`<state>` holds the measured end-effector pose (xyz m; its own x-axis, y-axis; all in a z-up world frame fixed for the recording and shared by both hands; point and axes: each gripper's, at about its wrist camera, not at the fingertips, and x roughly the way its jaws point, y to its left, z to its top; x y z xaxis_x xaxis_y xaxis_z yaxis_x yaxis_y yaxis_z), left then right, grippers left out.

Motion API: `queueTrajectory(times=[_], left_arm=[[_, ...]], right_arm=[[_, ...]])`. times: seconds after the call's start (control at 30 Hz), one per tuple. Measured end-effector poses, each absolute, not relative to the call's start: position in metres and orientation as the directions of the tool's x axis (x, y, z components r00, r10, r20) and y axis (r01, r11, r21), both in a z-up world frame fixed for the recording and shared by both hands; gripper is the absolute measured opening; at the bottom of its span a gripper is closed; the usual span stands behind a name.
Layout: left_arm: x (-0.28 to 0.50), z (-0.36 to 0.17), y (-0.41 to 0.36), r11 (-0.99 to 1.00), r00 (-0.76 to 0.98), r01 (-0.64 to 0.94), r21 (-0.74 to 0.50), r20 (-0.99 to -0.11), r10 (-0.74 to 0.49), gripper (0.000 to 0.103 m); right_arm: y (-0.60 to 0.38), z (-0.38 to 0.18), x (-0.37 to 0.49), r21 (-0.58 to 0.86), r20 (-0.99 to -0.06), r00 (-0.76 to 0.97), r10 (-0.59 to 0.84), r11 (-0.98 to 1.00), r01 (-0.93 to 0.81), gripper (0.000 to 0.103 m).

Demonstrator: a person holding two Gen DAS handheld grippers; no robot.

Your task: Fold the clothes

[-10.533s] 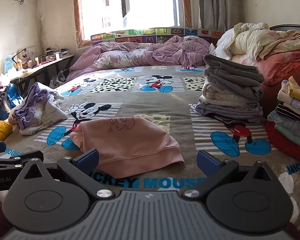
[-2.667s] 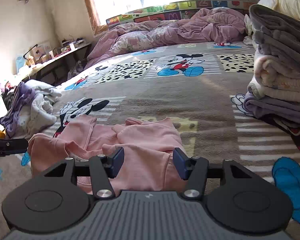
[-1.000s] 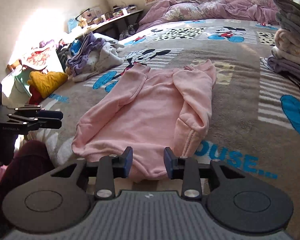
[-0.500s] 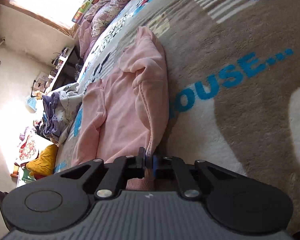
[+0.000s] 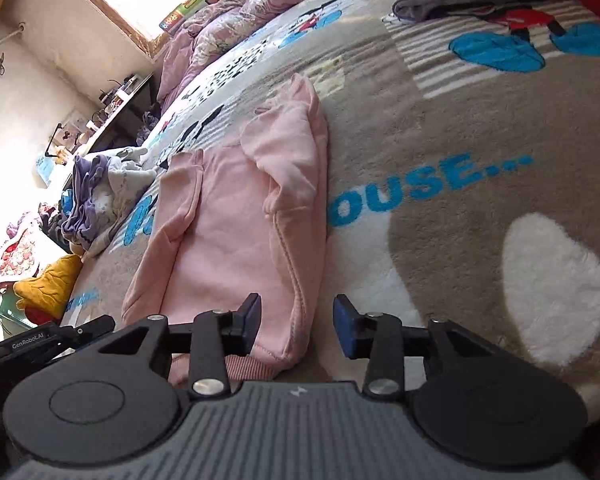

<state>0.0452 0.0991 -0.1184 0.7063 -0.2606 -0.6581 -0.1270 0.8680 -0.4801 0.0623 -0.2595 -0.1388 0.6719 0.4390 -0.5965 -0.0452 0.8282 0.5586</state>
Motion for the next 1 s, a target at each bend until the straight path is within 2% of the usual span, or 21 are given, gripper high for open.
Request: queueTrajectory(times=[0.07, 0.13, 0.23, 0.43, 0.53, 0.67, 0.83, 0.97, 1.0], left_arm=[[0.05, -0.112, 0.096, 0.889, 0.727, -0.097, -0.448, -0.642, -0.244, 0.04], [0.064, -0.109, 0.096, 0.895, 0.732, -0.07, -0.44, -0.633, -0.253, 0.042], [0.09, -0.105, 0.101, 0.907, 0.745, -0.045, -0.419, -0.619, -0.249, 0.042], [0.159, -0.109, 0.112, 0.911, 0.734, -0.031, -0.411, -0.628, -0.259, 0.042], [0.197, -0.112, 0.117, 0.912, 0.718, -0.033, -0.409, -0.645, -0.263, 0.042], [0.243, -0.116, 0.115, 0.916, 0.687, -0.019, -0.401, -0.671, -0.28, 0.042], [0.279, -0.124, 0.103, 0.937, 0.657, -0.009, -0.35, -0.708, -0.259, 0.04], [0.287, -0.122, 0.093, 0.95, 0.656, 0.02, -0.312, -0.713, -0.248, 0.006], [0.284, -0.118, 0.091, 0.953, 0.667, 0.028, -0.302, -0.704, -0.243, 0.006]], right_arm=[[-0.259, -0.129, 0.061, 0.522, -0.577, 0.706, 0.41, 0.85, -0.067, 0.041], [-0.258, -0.123, 0.067, 0.467, -0.514, 0.77, 0.379, 0.876, -0.119, 0.041], [-0.265, -0.128, 0.081, 0.446, -0.427, 0.829, 0.36, 0.882, -0.152, 0.052], [-0.274, -0.167, 0.095, 0.501, -0.439, 0.801, 0.406, 0.851, -0.157, 0.056], [-0.274, -0.179, 0.099, 0.537, -0.441, 0.789, 0.427, 0.83, -0.149, 0.065], [-0.265, -0.181, 0.1, 0.505, -0.45, 0.782, 0.432, 0.845, -0.176, 0.075], [-0.254, -0.182, 0.101, 0.475, -0.461, 0.758, 0.462, 0.85, -0.229, 0.099], [-0.25, -0.18, 0.101, 0.456, -0.475, 0.743, 0.472, 0.854, -0.251, 0.103], [-0.252, -0.18, 0.101, 0.468, -0.471, 0.742, 0.478, 0.848, -0.249, 0.103]])
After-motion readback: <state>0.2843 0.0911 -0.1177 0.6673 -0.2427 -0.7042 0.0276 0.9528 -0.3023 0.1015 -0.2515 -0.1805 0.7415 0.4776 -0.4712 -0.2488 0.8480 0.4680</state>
